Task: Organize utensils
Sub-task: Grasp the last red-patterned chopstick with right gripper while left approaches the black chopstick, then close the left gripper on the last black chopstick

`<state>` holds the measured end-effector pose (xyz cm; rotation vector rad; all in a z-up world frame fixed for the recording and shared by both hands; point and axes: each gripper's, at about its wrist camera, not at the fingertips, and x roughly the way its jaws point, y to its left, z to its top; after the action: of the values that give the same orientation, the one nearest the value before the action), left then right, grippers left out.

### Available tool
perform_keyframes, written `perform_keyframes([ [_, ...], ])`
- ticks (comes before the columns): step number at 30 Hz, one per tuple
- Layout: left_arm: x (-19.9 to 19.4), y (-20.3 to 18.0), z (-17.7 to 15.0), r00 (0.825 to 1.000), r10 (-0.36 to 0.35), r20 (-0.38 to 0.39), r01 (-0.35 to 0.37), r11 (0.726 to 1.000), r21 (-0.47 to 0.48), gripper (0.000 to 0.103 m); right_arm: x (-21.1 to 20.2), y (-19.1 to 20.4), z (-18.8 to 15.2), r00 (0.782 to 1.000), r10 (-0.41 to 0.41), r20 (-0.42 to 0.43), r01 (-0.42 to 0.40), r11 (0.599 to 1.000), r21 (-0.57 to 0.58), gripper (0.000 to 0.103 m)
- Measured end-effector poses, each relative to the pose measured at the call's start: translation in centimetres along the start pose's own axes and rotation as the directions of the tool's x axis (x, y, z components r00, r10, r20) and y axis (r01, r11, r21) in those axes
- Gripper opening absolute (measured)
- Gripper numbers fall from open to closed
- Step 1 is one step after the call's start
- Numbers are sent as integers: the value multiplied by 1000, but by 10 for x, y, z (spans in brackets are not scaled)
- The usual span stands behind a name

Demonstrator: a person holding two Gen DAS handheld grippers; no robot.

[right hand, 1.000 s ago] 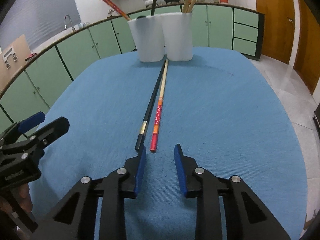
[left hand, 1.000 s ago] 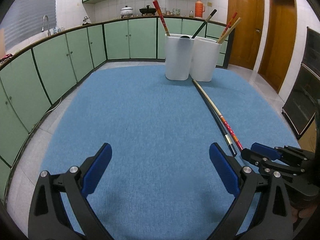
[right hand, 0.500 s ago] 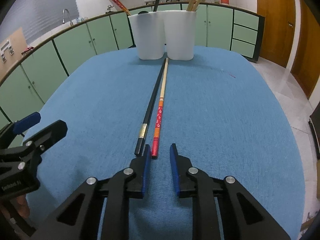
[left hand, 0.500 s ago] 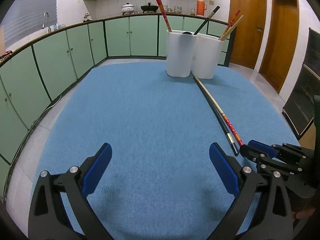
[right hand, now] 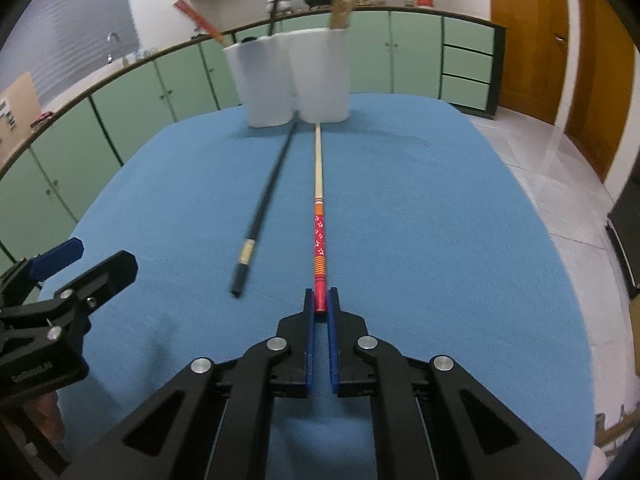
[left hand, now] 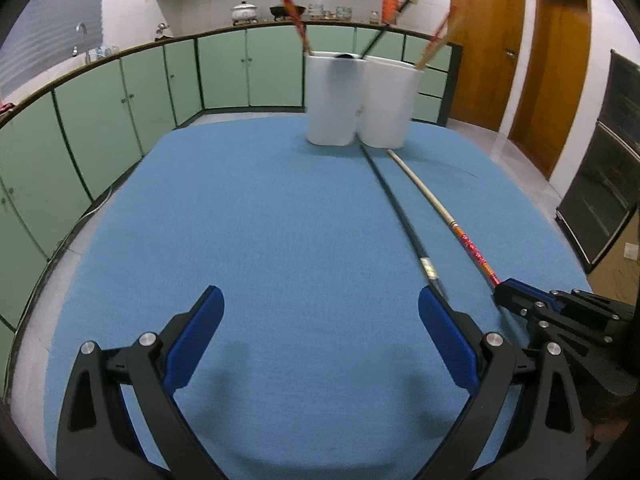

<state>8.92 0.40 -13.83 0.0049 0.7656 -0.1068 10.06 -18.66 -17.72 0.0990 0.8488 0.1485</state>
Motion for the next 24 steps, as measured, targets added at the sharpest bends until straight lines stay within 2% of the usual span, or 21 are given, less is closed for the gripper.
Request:
perform_keyframes([
  [4, 7, -23, -2, 1000, -22, -20, 22, 1000, 22, 93, -6, -21, -3, 1000, -8, 9, 8, 999, 41, 6],
  [7, 14, -36, -3, 999, -29, -41, 31, 999, 36, 78, -7, -28, -2, 1000, -5, 15, 4, 999, 52, 6],
  [10, 22, -43, -4, 997, -40, -67, 42, 999, 24, 74, -8, -29, -2, 1000, 3, 21, -4, 999, 53, 6],
  [14, 31, -49, -4, 994, -43, -101, 45, 999, 18, 58, -9, -29, -4, 1000, 13, 26, -14, 998, 57, 6],
  [18, 36, -55, -3, 993, -42, -114, 44, 999, 18, 53, -11, -31, -3, 999, 18, 33, -20, 998, 59, 6],
  [24, 42, -66, 1, 991, -33, -127, 36, 999, 24, 37, -14, -37, -3, 999, 24, 44, -27, 997, 74, 6],
])
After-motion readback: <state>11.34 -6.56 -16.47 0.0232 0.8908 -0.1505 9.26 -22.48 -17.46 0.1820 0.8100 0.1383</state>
